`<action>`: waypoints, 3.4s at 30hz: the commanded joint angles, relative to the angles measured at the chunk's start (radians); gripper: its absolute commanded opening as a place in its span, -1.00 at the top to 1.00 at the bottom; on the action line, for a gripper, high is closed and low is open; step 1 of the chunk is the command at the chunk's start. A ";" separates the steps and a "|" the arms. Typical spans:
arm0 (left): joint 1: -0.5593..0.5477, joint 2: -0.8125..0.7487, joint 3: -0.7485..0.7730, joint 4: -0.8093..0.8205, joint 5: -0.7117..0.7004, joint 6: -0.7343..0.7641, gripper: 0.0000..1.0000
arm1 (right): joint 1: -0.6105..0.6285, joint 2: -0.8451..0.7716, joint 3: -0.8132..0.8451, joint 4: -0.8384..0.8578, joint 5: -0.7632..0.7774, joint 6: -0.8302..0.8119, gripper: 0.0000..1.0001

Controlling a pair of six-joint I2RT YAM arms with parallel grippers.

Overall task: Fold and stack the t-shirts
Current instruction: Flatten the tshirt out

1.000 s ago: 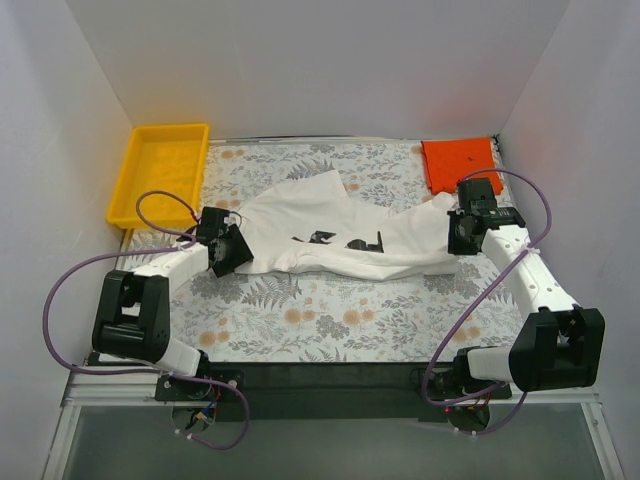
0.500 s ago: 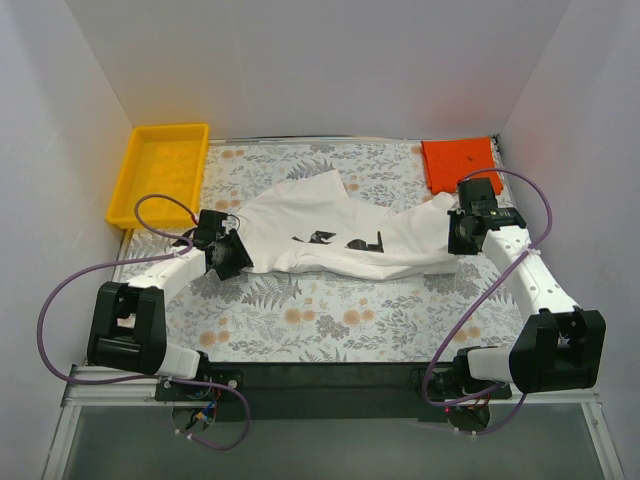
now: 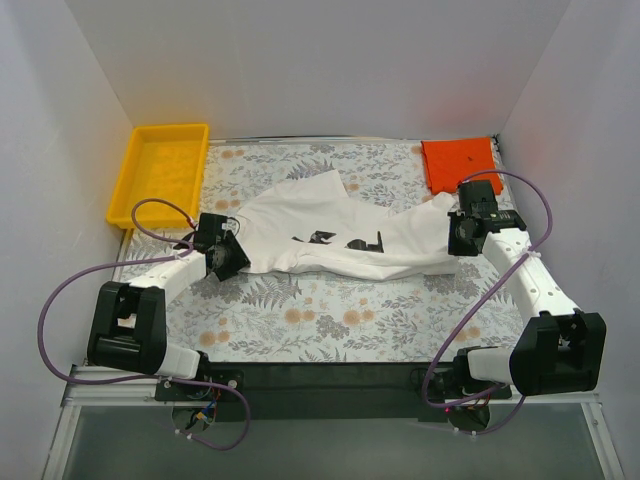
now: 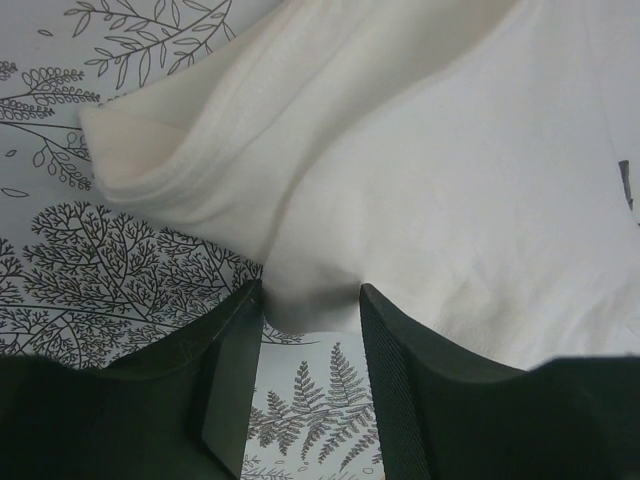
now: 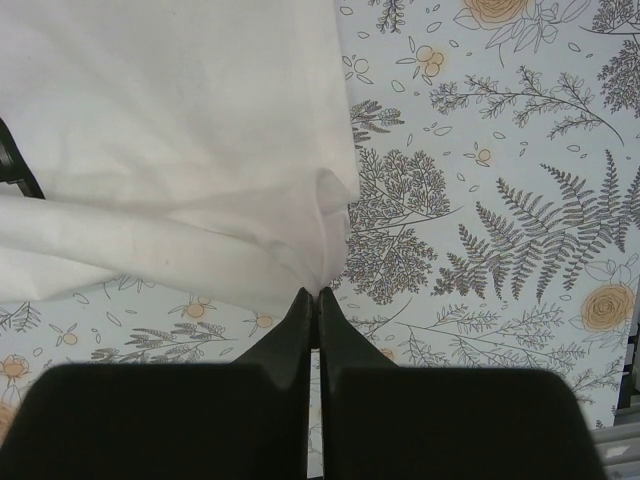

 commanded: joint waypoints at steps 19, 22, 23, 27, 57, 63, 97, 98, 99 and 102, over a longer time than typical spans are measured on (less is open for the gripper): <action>0.003 -0.094 0.166 -0.091 -0.122 0.053 1.00 | -0.003 -0.003 0.030 0.018 0.049 0.010 0.97; 0.003 -0.099 0.287 -0.137 -0.159 0.076 1.00 | -0.003 0.003 0.065 0.018 0.060 0.021 0.97; 0.004 -0.097 0.318 -0.146 -0.175 0.082 1.00 | -0.004 0.005 0.093 0.017 0.065 0.029 0.97; 0.012 -0.091 0.550 -0.212 -0.226 0.092 1.00 | -0.004 0.006 0.195 0.009 0.063 0.053 0.97; -0.121 -0.360 1.378 -0.111 -0.430 0.487 1.00 | 0.068 -0.345 0.903 0.000 0.223 -0.065 0.97; -0.181 -0.175 1.297 -0.031 -0.412 0.543 1.00 | 0.069 -0.220 0.810 0.000 0.161 -0.086 0.97; 0.009 0.689 1.087 0.029 0.071 0.216 1.00 | -0.137 0.581 0.406 0.429 0.014 -0.108 0.97; 0.010 0.672 1.074 0.012 0.064 0.170 1.00 | -0.142 0.580 0.404 0.428 0.010 -0.108 0.97; 0.010 0.650 1.048 -0.022 0.050 0.149 1.00 | -0.145 0.574 0.400 0.426 0.006 -0.108 0.97; 0.010 0.578 1.021 -0.097 0.041 0.058 1.00 | -0.158 0.560 0.394 0.417 -0.018 -0.111 0.97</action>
